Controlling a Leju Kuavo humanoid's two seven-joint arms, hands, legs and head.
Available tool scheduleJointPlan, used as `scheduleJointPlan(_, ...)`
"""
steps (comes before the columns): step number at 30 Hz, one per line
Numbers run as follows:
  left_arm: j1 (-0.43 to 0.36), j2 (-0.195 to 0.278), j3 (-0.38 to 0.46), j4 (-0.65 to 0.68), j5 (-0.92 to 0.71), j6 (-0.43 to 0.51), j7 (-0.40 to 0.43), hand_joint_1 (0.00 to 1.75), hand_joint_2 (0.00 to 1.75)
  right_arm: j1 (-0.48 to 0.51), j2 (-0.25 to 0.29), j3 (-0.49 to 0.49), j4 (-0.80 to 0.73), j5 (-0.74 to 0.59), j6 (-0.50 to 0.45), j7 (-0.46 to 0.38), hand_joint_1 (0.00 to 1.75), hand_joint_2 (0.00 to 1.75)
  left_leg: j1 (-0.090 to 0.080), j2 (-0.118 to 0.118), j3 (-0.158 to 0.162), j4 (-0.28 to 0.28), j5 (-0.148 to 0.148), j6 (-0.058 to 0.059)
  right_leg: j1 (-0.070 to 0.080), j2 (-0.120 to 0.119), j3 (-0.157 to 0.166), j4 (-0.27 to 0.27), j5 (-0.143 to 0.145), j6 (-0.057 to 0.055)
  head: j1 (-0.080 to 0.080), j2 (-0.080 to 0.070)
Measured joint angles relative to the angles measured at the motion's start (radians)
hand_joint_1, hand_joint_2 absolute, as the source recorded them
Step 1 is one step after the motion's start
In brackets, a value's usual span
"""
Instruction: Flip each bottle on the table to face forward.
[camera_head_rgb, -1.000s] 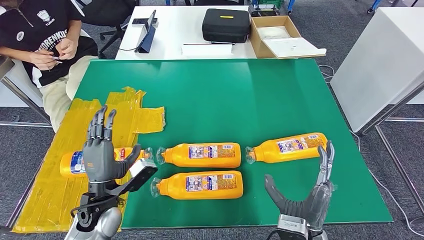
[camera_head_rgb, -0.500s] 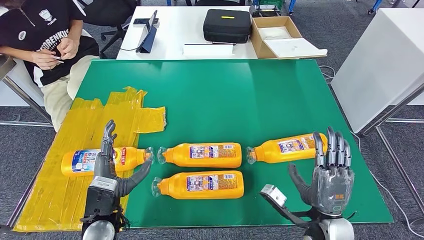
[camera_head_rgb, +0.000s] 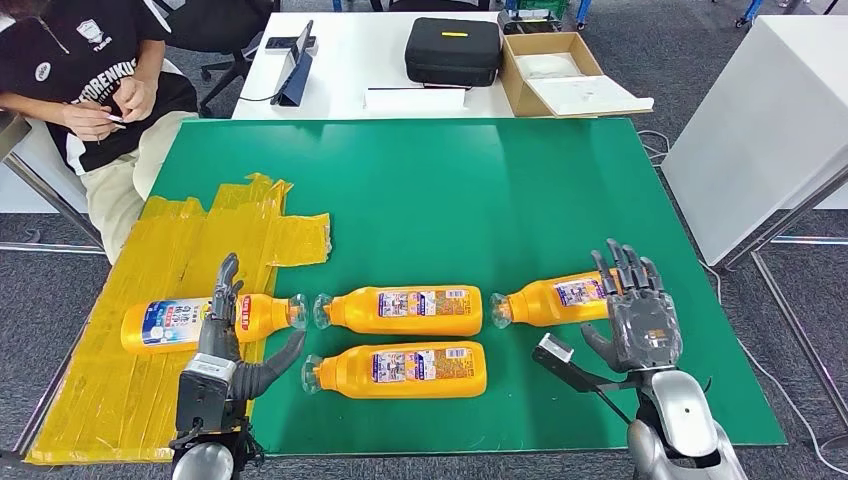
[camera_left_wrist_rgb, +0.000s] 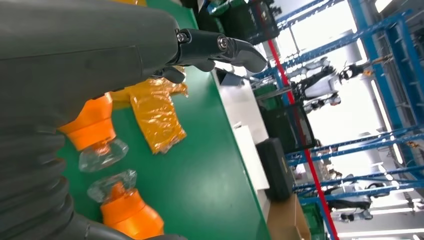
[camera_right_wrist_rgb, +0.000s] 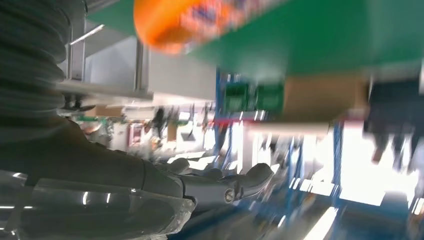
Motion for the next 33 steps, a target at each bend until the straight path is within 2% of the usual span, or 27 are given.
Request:
scheduleJointPlan(3, -0.025, 0.0, 0.002, 0.043, 0.017, -0.007, -0.013, 0.0, 1.75, -0.082, -0.024, 0.028, 0.13, -0.035, 0.074, -0.025, 0.0, 1.75, 0.0, 0.0, 0.0, 0.0, 0.001, 0.001, 0.0, 0.0, 0.0, 0.0, 0.001, 0.0, 0.0, 0.0)
scheduleJointPlan(7, -0.049, 0.001, 0.003, 0.093, 0.045, 0.002, -0.029, 0.0, 1.75, -0.168, -0.043, 0.063, 0.278, -0.066, 0.09, -0.043, 0.0, 1.75, -0.001, -0.001, 0.0, 0.0, 0.001, 0.002, 0.0, -0.001, 0.0, 0.0, 0.001, 0.001, 0.0, 0.0)
scheduleJointPlan(23, -0.068, 0.016, 0.005, 0.161, 0.09, 0.038, -0.045, 0.0, 1.75, -0.316, -0.052, 0.15, 0.54, -0.072, 0.067, -0.036, 0.0, 1.75, 0.0, 0.0, -0.001, 0.0, 0.001, 0.002, 0.0, -0.001, 0.0, 0.0, 0.001, 0.001, 0.0, 0.0)
scheduleJointPlan(33, -0.072, 0.024, 0.005, 0.195, 0.103, 0.079, -0.047, 0.0, 1.75, -0.409, -0.034, 0.205, 0.698, -0.018, -0.011, 0.014, 0.0, 1.75, 0.0, -0.001, -0.001, 0.0, 0.001, 0.002, 0.0, -0.001, -0.001, 0.0, 0.001, 0.001, 0.0, 0.0)
